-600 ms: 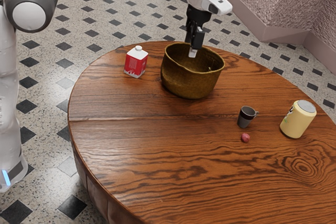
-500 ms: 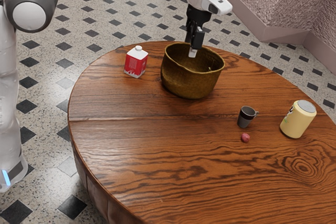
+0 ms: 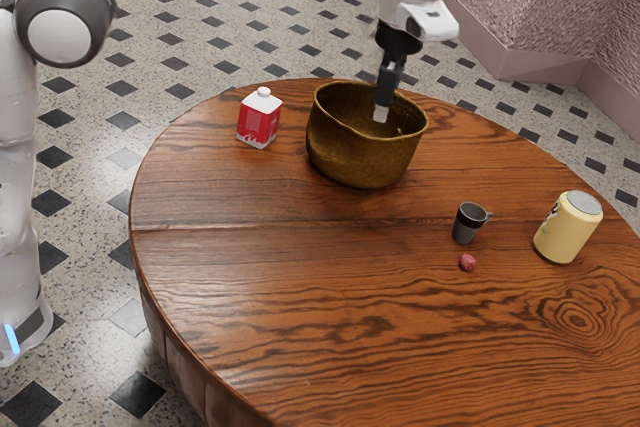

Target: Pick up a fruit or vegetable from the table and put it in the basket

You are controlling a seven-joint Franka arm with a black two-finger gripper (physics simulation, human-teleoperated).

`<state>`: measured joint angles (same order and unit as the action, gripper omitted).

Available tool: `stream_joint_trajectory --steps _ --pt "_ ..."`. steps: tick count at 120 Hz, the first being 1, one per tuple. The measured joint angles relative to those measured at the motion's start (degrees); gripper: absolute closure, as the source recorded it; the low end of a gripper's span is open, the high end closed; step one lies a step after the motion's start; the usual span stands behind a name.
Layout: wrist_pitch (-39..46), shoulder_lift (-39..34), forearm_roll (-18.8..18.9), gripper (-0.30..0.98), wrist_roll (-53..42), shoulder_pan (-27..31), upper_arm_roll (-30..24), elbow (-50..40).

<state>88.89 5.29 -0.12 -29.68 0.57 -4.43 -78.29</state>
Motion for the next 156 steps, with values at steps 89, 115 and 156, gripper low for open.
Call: stream_joint_trajectory --steps 89,115,156 --pt "0.1 20.0 3.3 0.0 -19.9 -6.1 -8.9 11.9" --pt "4.2 21.6 3.4 0.0 -22.9 -6.6 -7.4 13.1" --pt "13.7 28.6 4.1 0.0 -25.9 -8.1 -6.5 19.0"
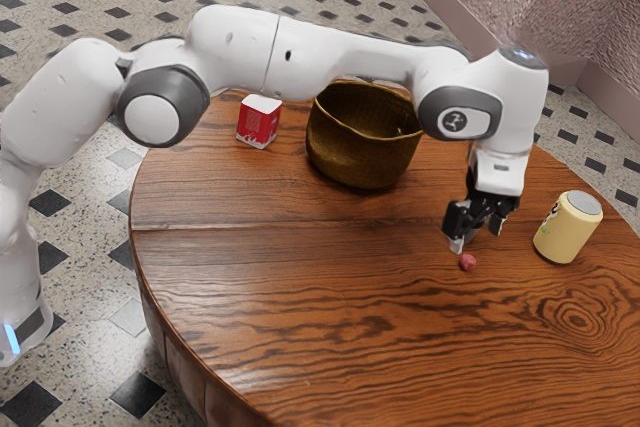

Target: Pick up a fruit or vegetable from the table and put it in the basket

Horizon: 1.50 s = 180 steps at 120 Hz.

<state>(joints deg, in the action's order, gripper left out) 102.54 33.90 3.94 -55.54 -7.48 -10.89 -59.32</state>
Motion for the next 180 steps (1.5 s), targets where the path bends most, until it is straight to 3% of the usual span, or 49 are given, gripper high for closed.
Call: stream_joint_trajectory --steps 48,180 --pt "4.0 4.5 0.0 0.0 -1.6 -0.6 5.3 0.7" --pt "8.4 8.6 -0.1 0.0 -2.4 -0.7 7.1 -0.5"
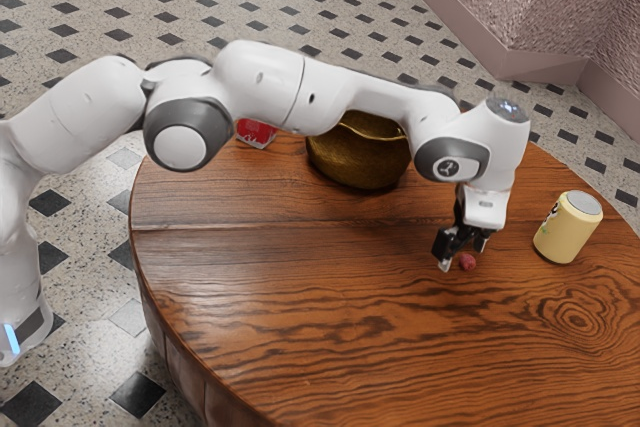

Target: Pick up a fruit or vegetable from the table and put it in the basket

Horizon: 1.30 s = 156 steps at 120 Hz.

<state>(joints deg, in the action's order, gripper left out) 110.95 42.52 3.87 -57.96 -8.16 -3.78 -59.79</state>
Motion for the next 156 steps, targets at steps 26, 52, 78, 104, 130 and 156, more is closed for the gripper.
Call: stream_joint_trajectory --steps 26,52,78,104,130,156 --pt "-0.2 0.1 0.0 0.04 0.0 0.0 0.0 -0.4" --pt "0.0 0.1 0.1 0.44 -0.2 0.1 0.0 -0.5" --pt "0.1 0.0 -0.1 0.52 -0.1 0.1 0.0 -0.4" --pt "0.2 -0.6 -0.8 0.54 0.1 0.1 -0.1 -0.3" --pt "-1.2 -4.4 -1.8 0.55 0.2 0.0 -0.8 0.1" --pt "-4.5 -11.1 -4.1 0.55 0.3 0.0 -1.4 0.2"
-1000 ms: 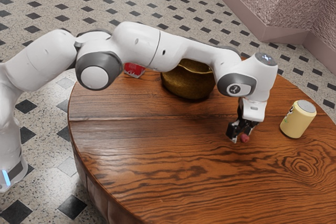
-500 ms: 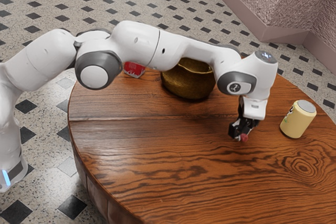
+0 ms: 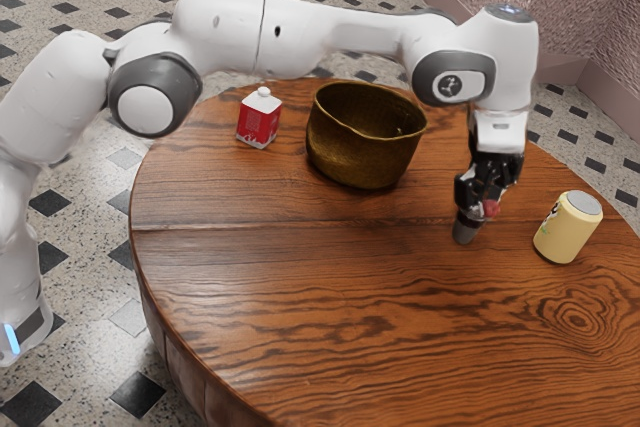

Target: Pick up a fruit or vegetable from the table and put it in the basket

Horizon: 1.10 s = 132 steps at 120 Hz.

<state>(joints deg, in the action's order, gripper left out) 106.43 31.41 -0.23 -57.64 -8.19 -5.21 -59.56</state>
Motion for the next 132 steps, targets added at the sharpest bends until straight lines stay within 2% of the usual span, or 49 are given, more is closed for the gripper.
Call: stream_joint_trajectory --steps 12,27,37,50,74,101,116,132 --pt "-3.1 -6.1 -0.8 0.55 0.2 1.0 0.4 0.0" --pt "-8.0 -13.2 -0.9 0.55 0.7 7.9 0.3 -0.8" --pt "-10.8 -18.4 -0.8 0.55 1.0 12.9 -0.1 -4.5" --pt "-13.2 -21.6 -0.1 0.55 1.4 18.1 -0.3 -7.8" --pt "-15.1 -22.9 2.0 0.56 1.7 24.8 -0.3 -10.5" --pt "-13.5 -20.3 3.4 0.56 1.9 25.5 0.2 -9.8" --pt "-12.9 -20.5 5.6 0.24 1.9 25.5 0.0 -9.8" --pt "-12.7 -21.1 5.8 0.09 1.9 25.5 -0.2 -9.9"
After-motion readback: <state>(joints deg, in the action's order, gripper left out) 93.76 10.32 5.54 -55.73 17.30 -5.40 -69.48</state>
